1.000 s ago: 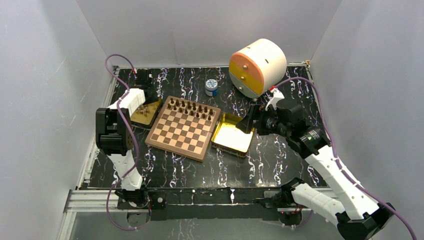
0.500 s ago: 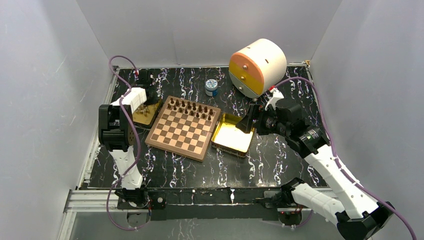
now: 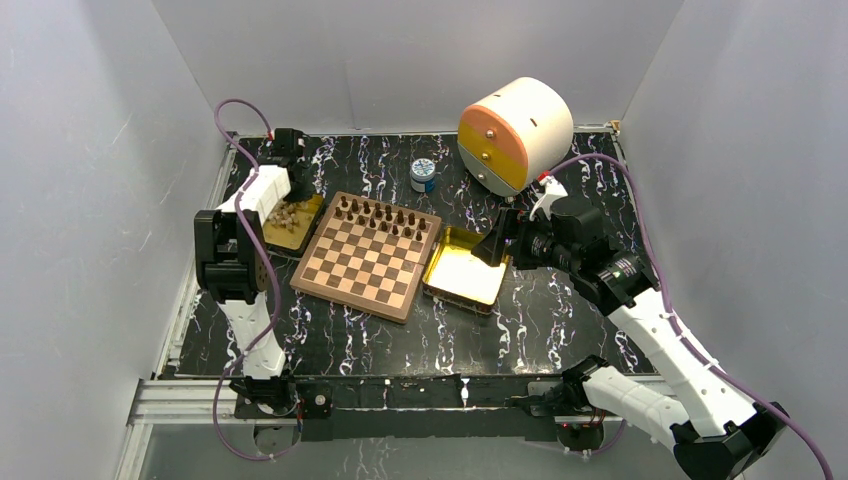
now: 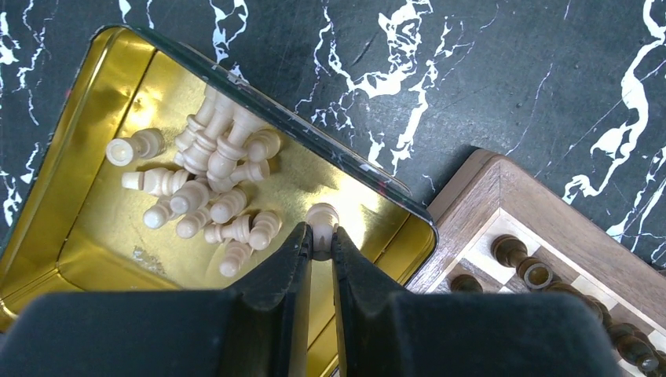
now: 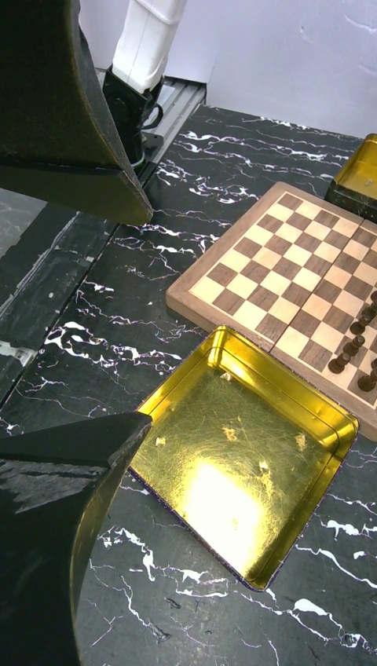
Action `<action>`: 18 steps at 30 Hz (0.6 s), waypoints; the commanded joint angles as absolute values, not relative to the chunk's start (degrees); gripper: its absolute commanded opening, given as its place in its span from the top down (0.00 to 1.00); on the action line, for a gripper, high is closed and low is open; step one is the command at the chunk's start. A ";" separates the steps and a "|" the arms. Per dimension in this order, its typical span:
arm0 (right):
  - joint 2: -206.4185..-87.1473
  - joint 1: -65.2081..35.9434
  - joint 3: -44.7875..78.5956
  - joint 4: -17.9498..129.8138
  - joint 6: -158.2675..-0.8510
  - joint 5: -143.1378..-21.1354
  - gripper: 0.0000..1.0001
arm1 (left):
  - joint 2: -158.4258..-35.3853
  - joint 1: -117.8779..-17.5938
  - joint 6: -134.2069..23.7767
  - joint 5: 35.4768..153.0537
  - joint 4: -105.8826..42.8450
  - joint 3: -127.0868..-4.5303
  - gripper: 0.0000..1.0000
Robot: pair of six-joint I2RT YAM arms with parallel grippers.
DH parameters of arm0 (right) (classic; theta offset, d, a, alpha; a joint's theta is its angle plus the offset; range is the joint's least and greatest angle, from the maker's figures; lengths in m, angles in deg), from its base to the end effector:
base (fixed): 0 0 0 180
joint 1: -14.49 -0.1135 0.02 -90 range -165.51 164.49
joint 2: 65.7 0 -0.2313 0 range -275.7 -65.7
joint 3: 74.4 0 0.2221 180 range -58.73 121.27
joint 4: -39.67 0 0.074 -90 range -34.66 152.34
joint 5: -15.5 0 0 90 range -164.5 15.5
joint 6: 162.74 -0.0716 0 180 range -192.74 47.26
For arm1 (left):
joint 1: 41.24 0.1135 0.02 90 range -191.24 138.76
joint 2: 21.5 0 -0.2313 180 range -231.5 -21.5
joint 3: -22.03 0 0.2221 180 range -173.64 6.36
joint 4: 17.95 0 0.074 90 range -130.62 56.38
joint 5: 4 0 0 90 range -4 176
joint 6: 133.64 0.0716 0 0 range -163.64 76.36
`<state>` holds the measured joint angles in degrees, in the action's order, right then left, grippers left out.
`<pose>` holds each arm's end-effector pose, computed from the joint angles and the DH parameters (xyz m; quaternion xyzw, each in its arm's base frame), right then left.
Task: Set up the chess pieces on the board
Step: Pick up the chess piece from the storage box, then place the chess piece on the chessboard.
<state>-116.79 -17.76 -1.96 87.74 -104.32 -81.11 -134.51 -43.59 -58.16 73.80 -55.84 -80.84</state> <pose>0.1742 0.1197 0.3091 -0.0352 0.8498 0.3185 0.4186 0.4256 -0.0023 0.1802 -0.1363 0.9191 0.0459 0.3668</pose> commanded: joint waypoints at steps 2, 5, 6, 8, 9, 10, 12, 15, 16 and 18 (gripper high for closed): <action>-116.45 -17.54 -0.97 84.59 -104.11 -81.14 0.01 | -129.22 -43.17 -57.52 72.70 -61.25 -83.97 0.97; -116.28 -17.58 -1.18 84.99 -104.46 -80.68 0.01 | -127.57 -43.23 -57.61 74.33 -63.18 -84.47 0.97; -116.27 -17.59 -1.20 85.16 -104.59 -80.54 0.01 | -127.00 -43.18 -57.69 74.96 -63.87 -84.47 0.97; -116.16 -17.58 -1.17 85.41 -104.73 -80.34 0.01 | -125.52 -43.17 -57.98 76.54 -65.16 -84.24 0.97; -116.10 -17.56 -1.16 85.66 -104.74 -80.26 0.01 | -124.72 -43.24 -58.15 77.43 -65.72 -83.97 0.97; -116.05 -17.58 -1.12 85.85 -104.74 -80.05 0.01 | -123.97 -43.20 -58.26 78.53 -66.12 -83.58 0.97; -115.95 -17.57 -0.97 86.29 -104.69 -79.48 0.02 | -122.27 -43.37 -58.61 80.40 -66.92 -82.57 0.98; -115.76 -17.57 -0.70 86.99 -104.53 -78.30 0.01 | -119.69 -44.20 -58.97 82.66 -68.00 -80.76 0.97; -115.75 -17.52 -0.70 87.17 -104.44 -77.95 0.01 | -118.92 -44.79 -58.93 83.16 -68.51 -80.27 0.98; -115.67 -17.57 -0.56 87.49 -104.30 -77.34 0.01 | -117.58 -46.41 -58.86 83.70 -69.78 -79.45 0.99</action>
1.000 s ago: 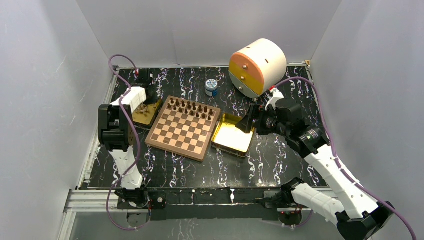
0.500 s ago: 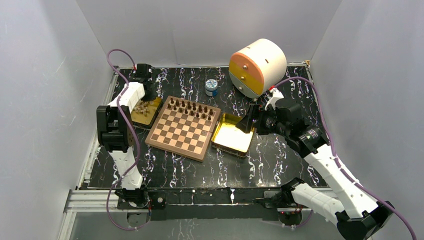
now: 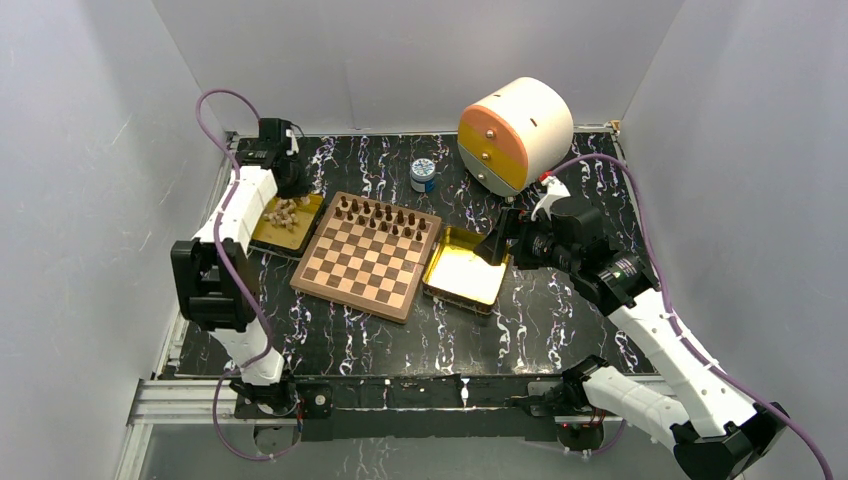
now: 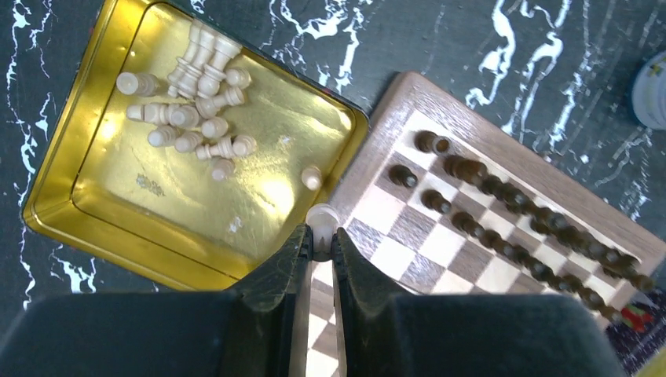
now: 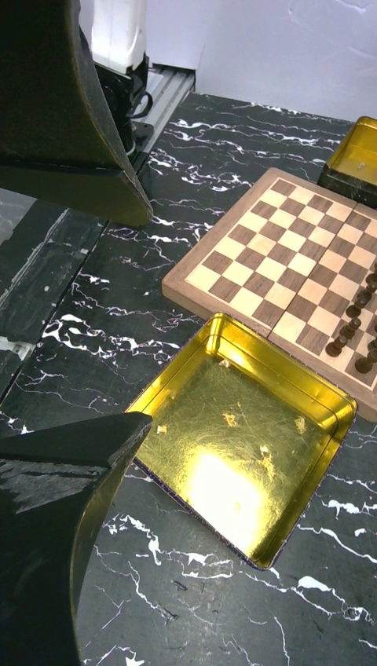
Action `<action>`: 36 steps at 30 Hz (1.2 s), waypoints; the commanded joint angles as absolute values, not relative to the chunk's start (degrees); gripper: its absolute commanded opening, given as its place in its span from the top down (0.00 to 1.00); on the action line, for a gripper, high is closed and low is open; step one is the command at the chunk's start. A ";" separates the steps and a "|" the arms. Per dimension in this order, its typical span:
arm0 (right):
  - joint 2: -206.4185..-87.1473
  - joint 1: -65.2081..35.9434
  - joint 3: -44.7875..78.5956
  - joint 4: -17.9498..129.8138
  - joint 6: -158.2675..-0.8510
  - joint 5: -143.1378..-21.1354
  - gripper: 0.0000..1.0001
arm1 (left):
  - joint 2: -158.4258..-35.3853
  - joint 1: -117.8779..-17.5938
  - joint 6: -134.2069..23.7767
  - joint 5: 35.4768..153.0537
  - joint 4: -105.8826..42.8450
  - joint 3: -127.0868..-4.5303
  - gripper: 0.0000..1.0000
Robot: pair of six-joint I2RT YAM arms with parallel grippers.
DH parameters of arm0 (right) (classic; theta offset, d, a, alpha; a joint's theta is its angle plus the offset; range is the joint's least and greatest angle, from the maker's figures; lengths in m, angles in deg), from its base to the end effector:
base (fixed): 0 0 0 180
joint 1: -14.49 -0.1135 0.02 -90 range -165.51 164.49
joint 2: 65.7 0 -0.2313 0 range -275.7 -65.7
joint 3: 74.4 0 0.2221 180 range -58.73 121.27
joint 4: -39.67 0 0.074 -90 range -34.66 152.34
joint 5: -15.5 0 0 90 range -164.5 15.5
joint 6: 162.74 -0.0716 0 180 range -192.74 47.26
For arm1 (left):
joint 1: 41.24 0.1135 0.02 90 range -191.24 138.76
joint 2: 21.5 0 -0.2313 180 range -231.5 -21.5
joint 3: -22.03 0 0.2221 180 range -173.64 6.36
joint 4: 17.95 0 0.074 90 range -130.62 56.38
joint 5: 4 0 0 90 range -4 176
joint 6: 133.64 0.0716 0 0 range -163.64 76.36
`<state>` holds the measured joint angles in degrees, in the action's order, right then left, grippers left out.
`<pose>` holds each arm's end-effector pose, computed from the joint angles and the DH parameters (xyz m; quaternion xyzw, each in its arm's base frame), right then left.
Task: Set up the chess pieces on the board
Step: Place the chess piece on the chessboard.
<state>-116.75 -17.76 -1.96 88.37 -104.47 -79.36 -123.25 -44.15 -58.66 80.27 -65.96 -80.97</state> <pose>0.1748 0.1175 0.3077 -0.0259 0.8532 0.3060 0.4216 0.3885 -0.0126 0.2390 -0.1163 0.9214 -0.0114 0.3707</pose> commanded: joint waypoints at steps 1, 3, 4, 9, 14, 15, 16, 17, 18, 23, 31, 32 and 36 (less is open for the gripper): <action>-115.62 -17.54 -0.55 87.50 -104.25 -77.14 0.01 | -117.02 -47.55 -58.66 83.73 -70.49 -79.24 1.00; -115.70 -17.55 -0.53 87.50 -104.13 -76.77 0.01 | -116.03 -50.24 -58.27 83.42 -72.19 -78.77 1.00; -115.70 -17.50 -0.48 87.50 -104.12 -76.68 0.01 | -115.49 -51.91 -58.16 82.98 -72.95 -78.47 1.00; -116.14 -17.53 -0.11 87.50 -103.95 -76.05 0.01 | -111.74 -60.14 -59.37 80.75 -74.84 -74.89 1.00; -116.41 -17.51 0.02 87.77 -103.87 -74.82 0.01 | -108.18 -68.41 -63.23 79.76 -73.97 -69.62 1.00; -116.41 -17.55 -0.10 87.77 -103.86 -74.83 0.01 | -107.64 -69.68 -64.03 79.69 -73.66 -68.58 1.00; -116.33 -17.58 -0.18 87.77 -103.86 -74.85 0.01 | -106.95 -70.84 -64.85 79.56 -73.17 -67.33 1.00; -116.10 -17.54 -0.38 87.70 -103.90 -74.84 0.01 | -106.24 -72.04 -65.66 79.32 -72.59 -66.15 1.00; -116.05 -17.54 -0.51 87.64 -103.98 -73.65 0.01 | -105.50 -73.06 -66.44 78.87 -71.95 -64.88 1.00; -115.57 -17.54 -0.62 87.62 -104.12 -72.81 0.01 | -102.89 -77.50 -69.79 76.46 -69.66 -59.67 1.00; -114.68 -17.56 -1.17 87.78 -104.20 -71.95 0.01 | -102.09 -81.91 -72.51 74.17 -65.75 -53.71 1.00; -114.56 -17.52 -1.26 87.77 -104.21 -71.99 0.01 | -102.36 -82.20 -72.69 73.71 -65.42 -53.36 1.00; -114.31 -17.54 -1.32 88.01 -104.12 -71.91 0.01 | -103.05 -83.03 -73.06 73.68 -65.00 -52.81 1.00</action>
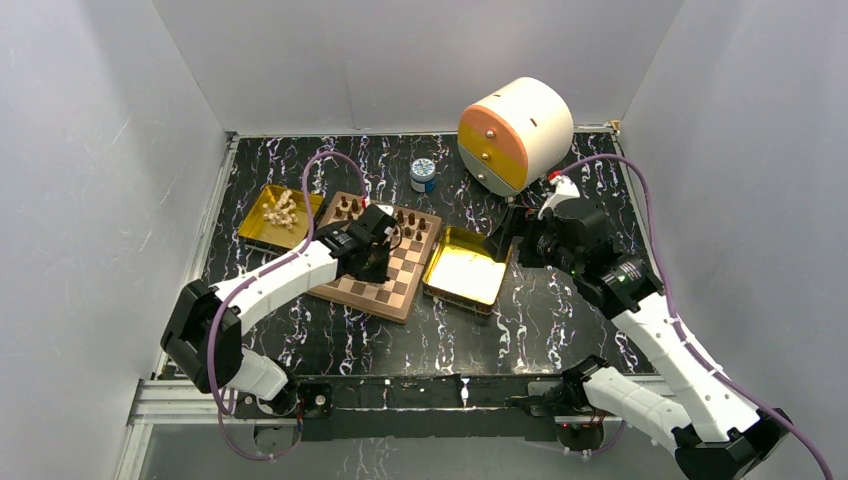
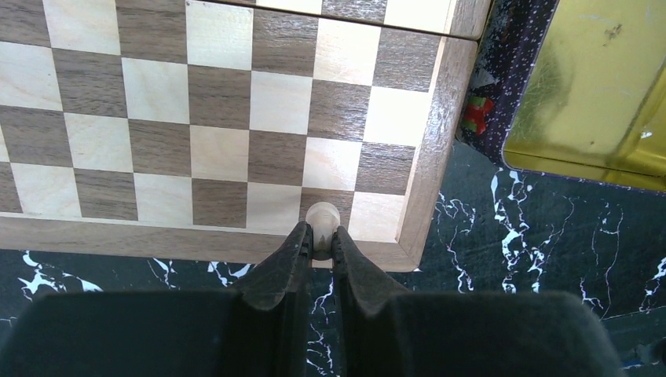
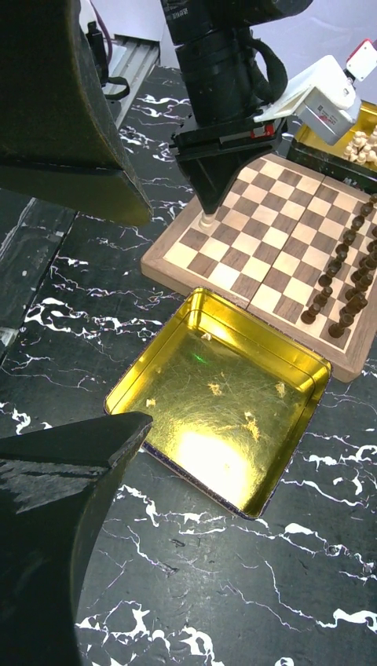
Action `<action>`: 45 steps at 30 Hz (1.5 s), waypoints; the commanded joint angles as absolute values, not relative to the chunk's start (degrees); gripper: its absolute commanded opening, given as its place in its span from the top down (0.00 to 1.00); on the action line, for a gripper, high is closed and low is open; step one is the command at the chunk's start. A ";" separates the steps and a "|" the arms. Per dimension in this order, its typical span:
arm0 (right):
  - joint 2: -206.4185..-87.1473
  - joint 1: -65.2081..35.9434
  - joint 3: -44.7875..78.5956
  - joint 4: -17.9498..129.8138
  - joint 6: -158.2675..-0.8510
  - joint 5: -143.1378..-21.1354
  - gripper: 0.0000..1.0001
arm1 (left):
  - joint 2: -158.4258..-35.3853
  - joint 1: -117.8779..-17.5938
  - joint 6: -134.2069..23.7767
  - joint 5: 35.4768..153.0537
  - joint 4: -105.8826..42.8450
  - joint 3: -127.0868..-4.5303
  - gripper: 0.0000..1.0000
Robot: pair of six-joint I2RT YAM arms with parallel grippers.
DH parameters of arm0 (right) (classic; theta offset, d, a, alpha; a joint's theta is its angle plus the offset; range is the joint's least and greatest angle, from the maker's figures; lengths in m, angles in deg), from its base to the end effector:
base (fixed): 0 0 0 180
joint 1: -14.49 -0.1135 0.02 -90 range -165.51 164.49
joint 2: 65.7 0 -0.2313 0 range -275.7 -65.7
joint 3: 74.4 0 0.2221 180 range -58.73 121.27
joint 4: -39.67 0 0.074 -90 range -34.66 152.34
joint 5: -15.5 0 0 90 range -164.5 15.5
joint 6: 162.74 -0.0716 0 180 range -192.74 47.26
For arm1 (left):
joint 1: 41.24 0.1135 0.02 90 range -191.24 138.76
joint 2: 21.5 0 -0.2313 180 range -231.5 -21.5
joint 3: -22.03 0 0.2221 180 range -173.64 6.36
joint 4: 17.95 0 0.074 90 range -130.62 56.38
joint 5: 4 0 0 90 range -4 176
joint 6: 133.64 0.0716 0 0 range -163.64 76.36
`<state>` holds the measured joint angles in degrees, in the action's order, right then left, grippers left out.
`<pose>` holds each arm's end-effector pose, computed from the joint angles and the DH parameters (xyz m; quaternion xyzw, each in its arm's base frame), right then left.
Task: Set up the chess pieces on the board
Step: Place the chess piece on the chessboard.
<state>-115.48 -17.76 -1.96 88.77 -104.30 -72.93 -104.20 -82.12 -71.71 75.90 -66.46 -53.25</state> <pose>0.1752 0.1082 0.3109 0.0021 0.8500 0.2684 0.4532 0.2288 -0.1815 0.1946 0.0806 0.9493 -0.0958 0.2882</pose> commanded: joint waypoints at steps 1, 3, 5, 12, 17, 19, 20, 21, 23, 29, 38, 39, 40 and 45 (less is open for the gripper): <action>-114.26 -17.58 -1.45 87.99 -104.09 -71.76 0.01 | -103.14 -83.44 -73.14 73.43 -64.97 -52.53 1.00; -114.10 -17.54 -1.68 87.97 -104.00 -71.60 0.01 | -103.28 -83.63 -73.31 73.13 -64.82 -51.76 1.00; -114.10 -17.58 -1.88 87.78 -104.03 -71.60 0.01 | -103.49 -83.76 -73.55 73.21 -64.73 -51.29 1.00; -114.53 -17.53 -1.94 87.49 -103.95 -71.85 0.01 | -104.06 -84.39 -74.00 73.61 -64.65 -50.04 1.00; -114.84 -17.53 -1.95 87.42 -103.95 -71.85 0.01 | -104.24 -84.70 -74.22 74.27 -64.30 -49.57 1.00; -114.91 -17.57 -2.03 87.42 -103.92 -71.70 0.01 | -104.29 -84.81 -74.22 74.34 -64.22 -49.50 1.00; -114.90 -17.55 -2.11 87.37 -103.93 -71.64 0.01 | -104.36 -84.89 -74.30 74.31 -64.25 -49.39 0.99; -114.84 -17.53 -2.17 87.33 -103.94 -71.72 0.01 | -104.45 -84.91 -74.31 74.31 -64.25 -49.37 0.99; -114.97 -17.58 -2.17 87.24 -104.01 -71.86 0.01 | -104.83 -85.05 -74.31 74.38 -64.24 -49.23 0.98; -115.07 -17.58 -2.04 87.18 -104.03 -71.93 0.02 | -104.93 -85.44 -74.66 74.49 -64.31 -48.97 0.98; -114.80 -17.54 -2.62 87.15 -104.21 -71.95 0.01 | -104.83 -85.70 -75.00 74.10 -64.35 -48.19 0.95; -114.68 -17.58 -2.78 87.08 -104.29 -72.07 0.01 | -104.75 -85.71 -74.97 74.05 -64.30 -48.16 0.93; -114.68 -17.53 -2.80 86.99 -104.30 -72.19 0.01 | -104.73 -85.71 -74.93 74.05 -64.30 -48.21 0.90; -114.50 -17.57 -2.92 86.90 -104.42 -72.28 0.01 | -104.22 -85.71 -74.97 73.85 -64.63 -48.22 0.85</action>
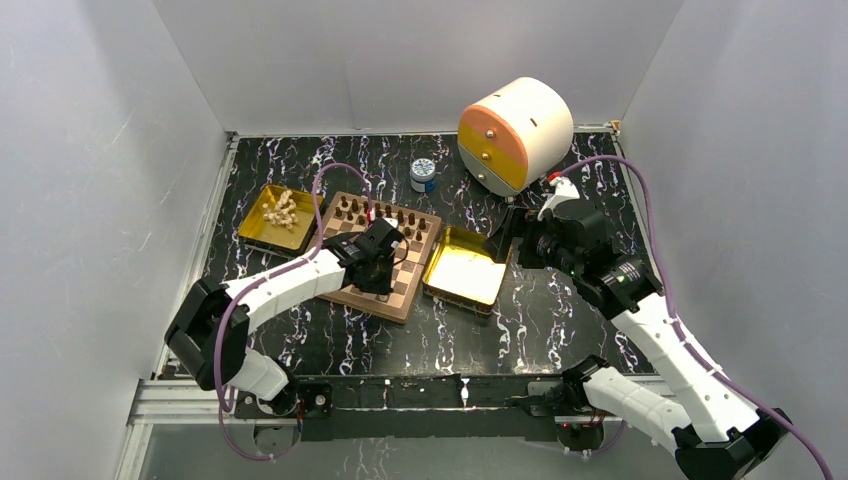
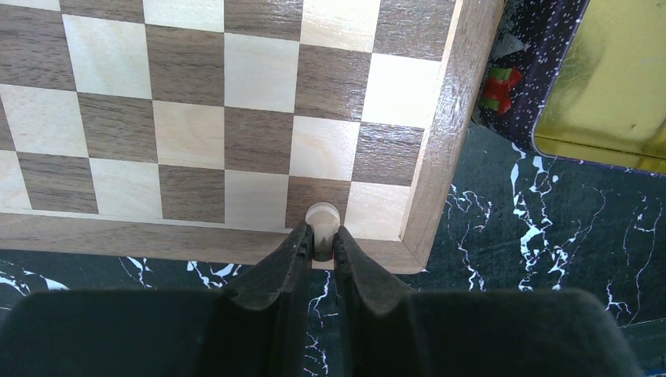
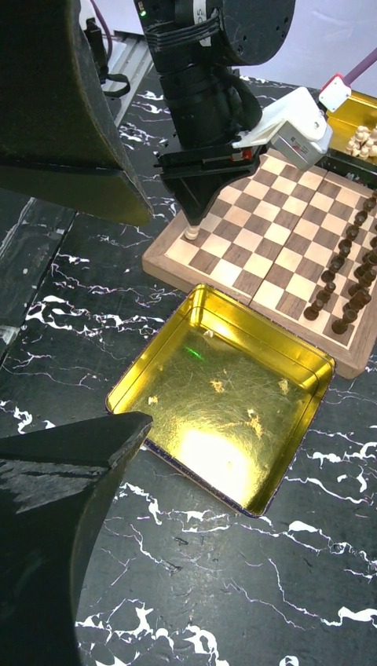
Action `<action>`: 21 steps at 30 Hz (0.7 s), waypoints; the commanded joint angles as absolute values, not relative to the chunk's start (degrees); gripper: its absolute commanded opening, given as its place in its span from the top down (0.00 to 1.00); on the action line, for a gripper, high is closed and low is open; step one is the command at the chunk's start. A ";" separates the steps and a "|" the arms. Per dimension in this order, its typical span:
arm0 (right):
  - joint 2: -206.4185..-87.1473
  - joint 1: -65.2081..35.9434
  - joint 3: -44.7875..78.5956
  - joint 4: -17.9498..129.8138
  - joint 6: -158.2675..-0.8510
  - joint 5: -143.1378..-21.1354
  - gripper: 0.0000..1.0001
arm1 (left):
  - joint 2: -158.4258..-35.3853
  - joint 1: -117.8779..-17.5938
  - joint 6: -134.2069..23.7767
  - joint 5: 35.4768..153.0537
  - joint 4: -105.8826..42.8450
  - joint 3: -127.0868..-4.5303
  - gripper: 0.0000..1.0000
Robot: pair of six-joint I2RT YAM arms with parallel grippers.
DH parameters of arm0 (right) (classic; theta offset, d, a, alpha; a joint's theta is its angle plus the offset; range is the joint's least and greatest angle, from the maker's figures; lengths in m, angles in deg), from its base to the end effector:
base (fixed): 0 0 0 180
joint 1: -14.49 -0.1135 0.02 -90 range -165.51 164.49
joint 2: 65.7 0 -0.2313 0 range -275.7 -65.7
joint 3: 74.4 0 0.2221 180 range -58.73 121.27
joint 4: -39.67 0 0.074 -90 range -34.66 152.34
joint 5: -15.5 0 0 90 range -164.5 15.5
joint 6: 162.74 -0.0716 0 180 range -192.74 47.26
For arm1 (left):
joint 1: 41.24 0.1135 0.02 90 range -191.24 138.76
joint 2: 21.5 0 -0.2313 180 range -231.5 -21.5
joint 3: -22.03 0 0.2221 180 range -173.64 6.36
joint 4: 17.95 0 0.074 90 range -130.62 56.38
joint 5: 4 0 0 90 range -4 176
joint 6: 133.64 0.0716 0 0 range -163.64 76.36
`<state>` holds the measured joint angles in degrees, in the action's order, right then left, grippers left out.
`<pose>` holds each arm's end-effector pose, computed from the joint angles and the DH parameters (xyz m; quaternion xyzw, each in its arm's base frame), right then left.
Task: Set up the chess pieces on the board
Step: Place the chess piece on the chessboard.
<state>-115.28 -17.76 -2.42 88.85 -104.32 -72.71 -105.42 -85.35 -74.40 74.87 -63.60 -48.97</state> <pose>0.1748 0.1077 0.3086 0.0032 0.8516 0.2658 0.4519 0.2158 -0.1900 0.1708 0.0853 0.9546 -0.0897 0.2708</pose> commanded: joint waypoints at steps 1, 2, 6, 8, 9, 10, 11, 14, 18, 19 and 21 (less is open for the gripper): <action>-114.54 -17.56 -2.96 86.89 -104.40 -72.41 0.01 | -104.25 -85.71 -74.93 73.83 -64.65 -48.30 0.83; -114.50 -17.58 -2.97 86.89 -104.39 -72.36 0.01 | -104.28 -85.71 -74.85 73.73 -64.77 -48.53 0.82; -114.36 -17.59 -2.98 87.13 -104.47 -72.24 0.01 | -104.28 -85.71 -74.84 73.44 -65.15 -48.86 0.80; -114.25 -17.56 -3.07 87.20 -104.56 -72.31 0.02 | -104.21 -85.71 -74.84 73.35 -65.34 -49.03 0.79; -114.19 -17.58 -3.08 87.24 -104.56 -72.41 0.02 | -104.14 -85.71 -74.84 73.35 -65.33 -49.14 0.78; -114.09 -17.54 -3.09 87.24 -104.56 -72.40 0.01 | -104.05 -85.71 -74.79 73.35 -65.32 -49.25 0.77; -114.05 -17.51 -3.16 87.24 -104.60 -72.33 0.01 | -103.95 -85.75 -74.83 73.30 -65.30 -49.35 0.75; -113.65 -17.55 -3.56 87.08 -104.87 -72.51 0.01 | -103.94 -85.72 -74.84 73.63 -65.22 -49.77 0.68; -113.55 -17.58 -3.71 87.06 -105.00 -72.73 0.01 | -103.82 -85.71 -75.12 73.41 -65.29 -50.67 0.62; -113.50 -17.57 -3.78 86.96 -105.00 -72.72 0.01 | -103.65 -85.73 -75.29 73.22 -65.32 -51.21 0.62; -113.30 -17.54 -3.80 86.87 -105.00 -72.66 0.01 | -103.22 -85.71 -75.53 72.67 -65.32 -52.61 0.61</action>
